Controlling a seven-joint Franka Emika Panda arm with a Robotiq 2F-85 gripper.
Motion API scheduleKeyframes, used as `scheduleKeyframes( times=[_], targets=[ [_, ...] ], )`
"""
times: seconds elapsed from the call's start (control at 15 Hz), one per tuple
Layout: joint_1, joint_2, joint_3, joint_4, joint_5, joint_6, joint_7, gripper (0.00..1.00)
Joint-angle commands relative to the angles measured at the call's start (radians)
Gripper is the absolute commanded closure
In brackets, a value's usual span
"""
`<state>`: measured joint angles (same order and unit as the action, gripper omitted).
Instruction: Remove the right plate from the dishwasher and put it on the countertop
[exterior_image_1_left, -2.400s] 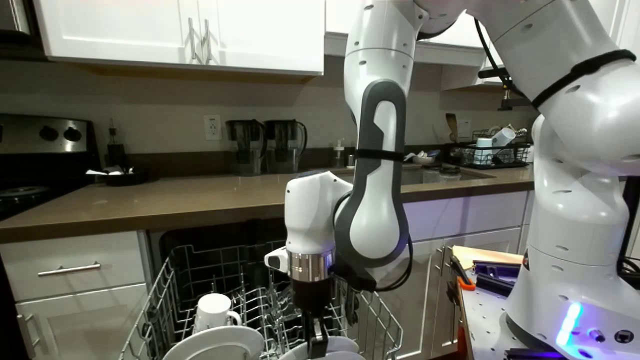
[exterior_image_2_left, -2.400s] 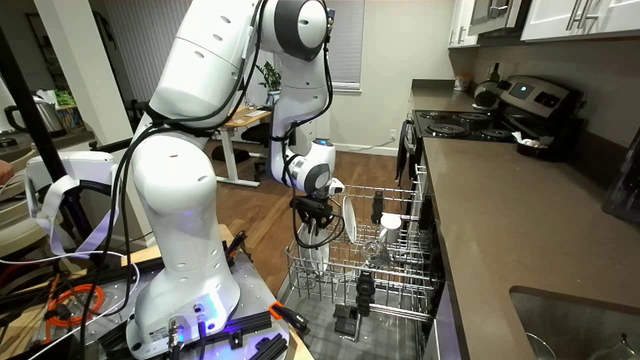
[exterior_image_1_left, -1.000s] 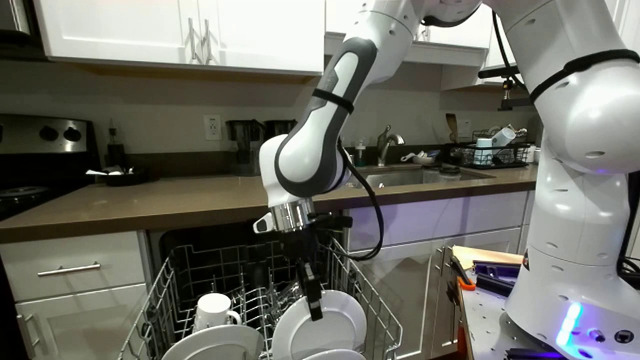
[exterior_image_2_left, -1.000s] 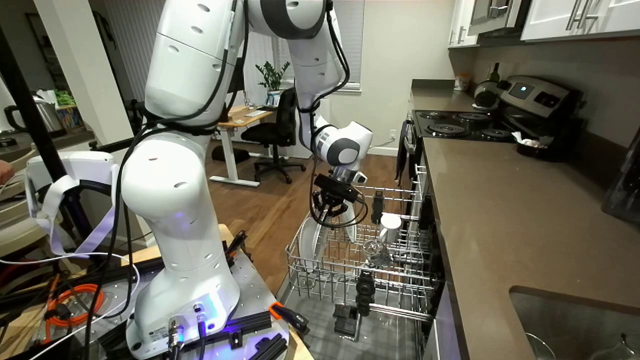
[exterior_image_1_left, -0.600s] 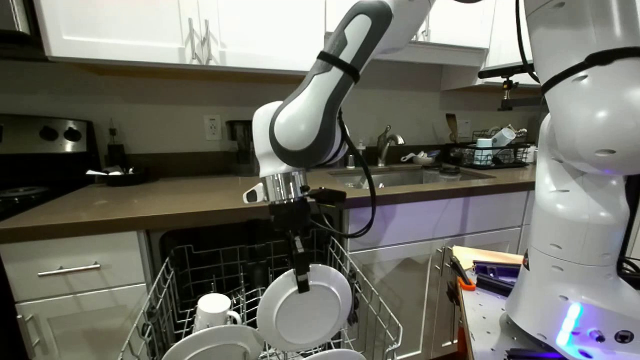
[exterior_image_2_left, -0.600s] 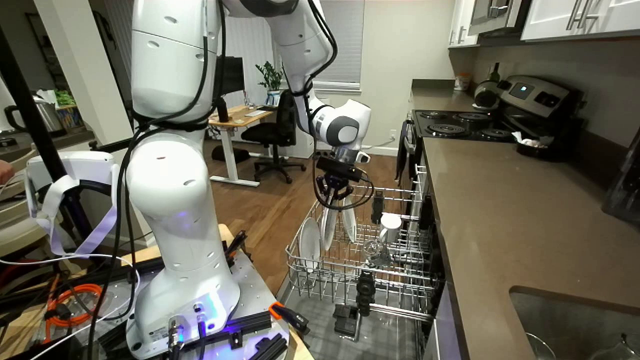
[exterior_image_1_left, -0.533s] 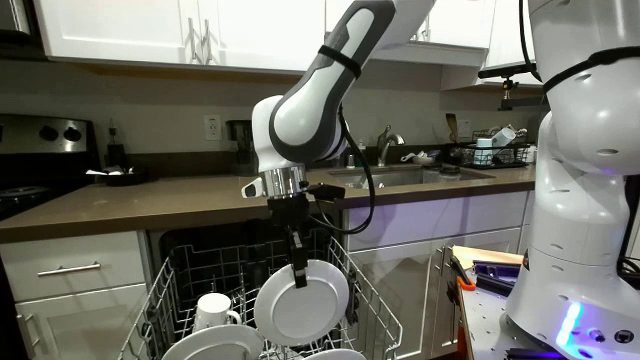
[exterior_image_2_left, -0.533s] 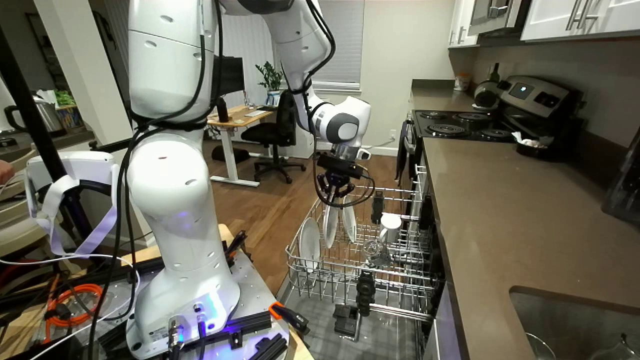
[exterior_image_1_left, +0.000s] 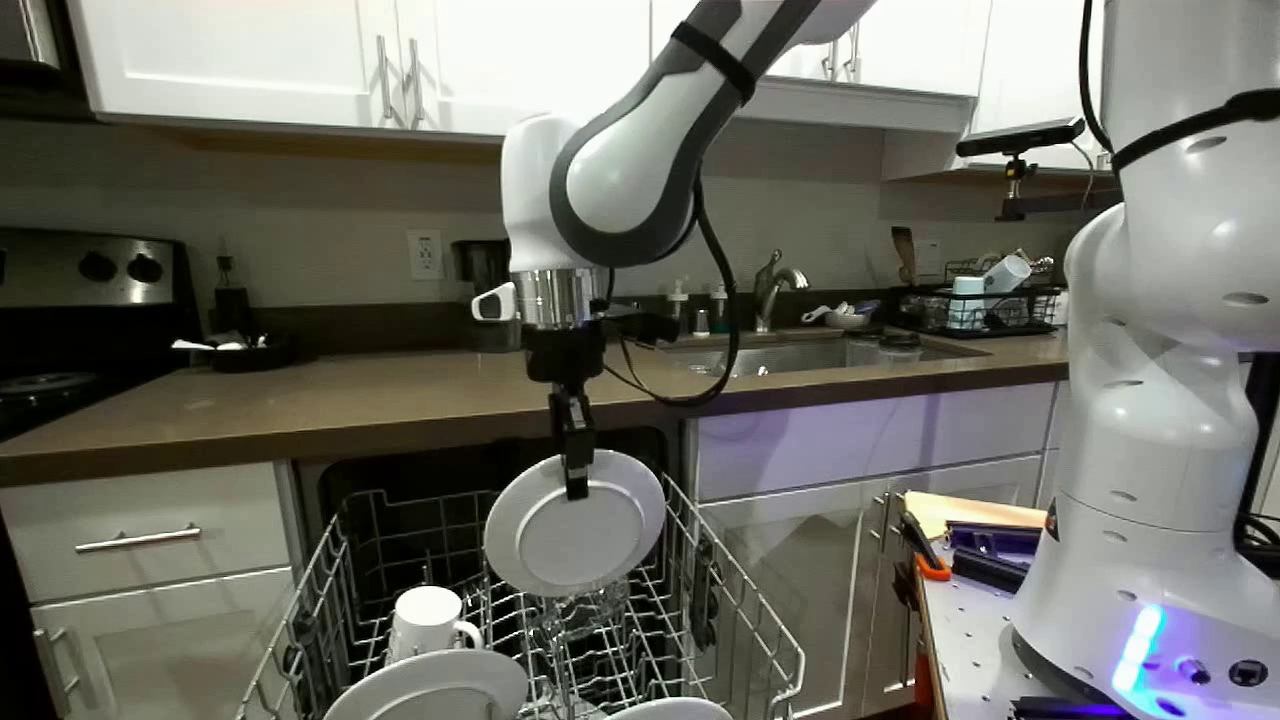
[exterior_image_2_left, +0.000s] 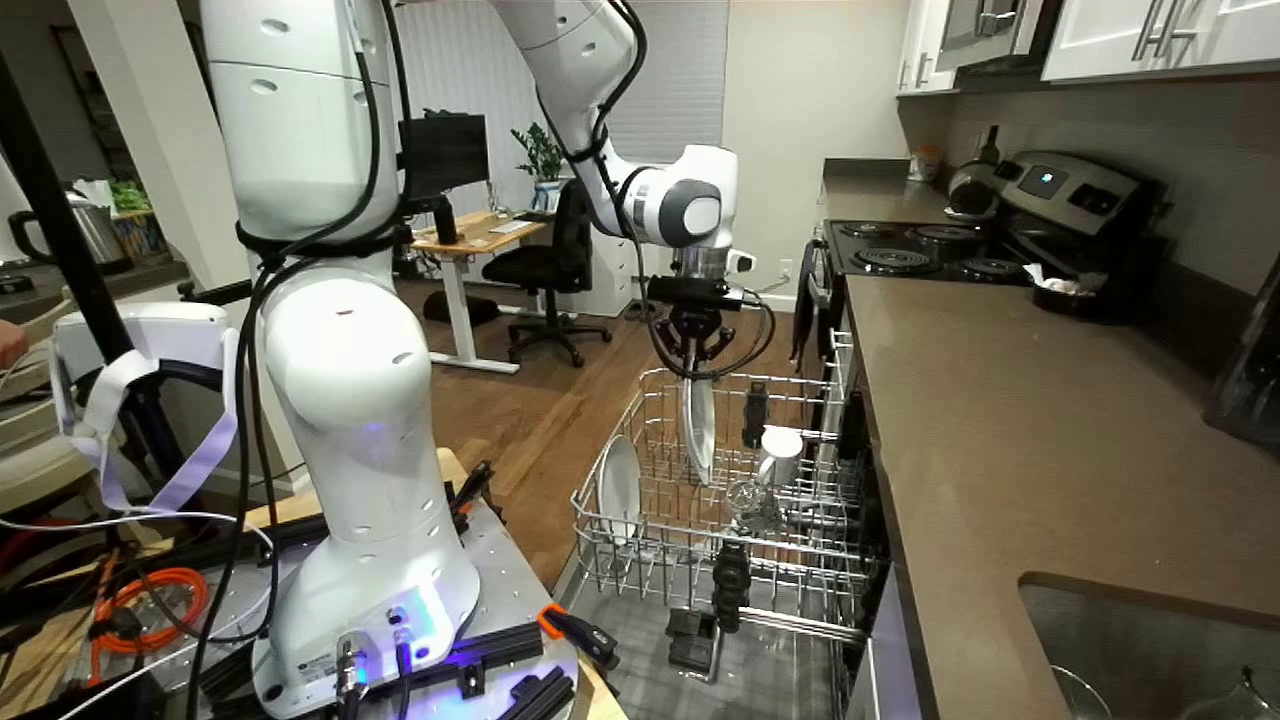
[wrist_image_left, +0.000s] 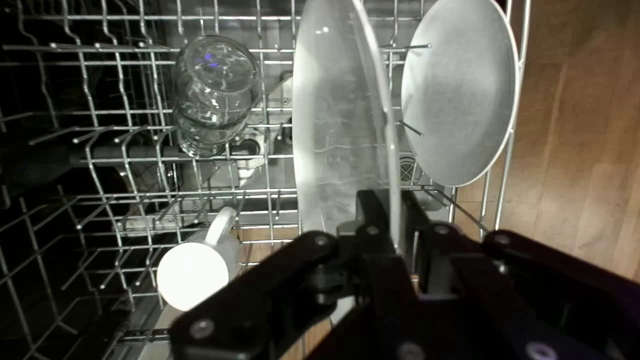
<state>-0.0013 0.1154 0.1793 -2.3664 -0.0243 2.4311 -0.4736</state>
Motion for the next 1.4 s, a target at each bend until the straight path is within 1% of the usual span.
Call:
scheduleKeyframes(
  times=[0.0, 0.2, 0.47, 0.67, 1.33],
  targets=[
    [0.043, -0.06, -0.043, -0.002, -0.115, 0.011, 0.101, 0.92],
    [0.061, -0.089, -0.06, 0.001, -0.218, 0.034, 0.184, 0.92],
    [0.075, -0.099, -0.076, 0.02, -0.394, 0.094, 0.339, 0.92],
    [0.077, -0.091, -0.083, 0.059, -0.503, 0.091, 0.435, 0.92],
    [0.076, -0.06, -0.102, 0.158, -0.801, 0.064, 0.701, 0.92]
  ],
)
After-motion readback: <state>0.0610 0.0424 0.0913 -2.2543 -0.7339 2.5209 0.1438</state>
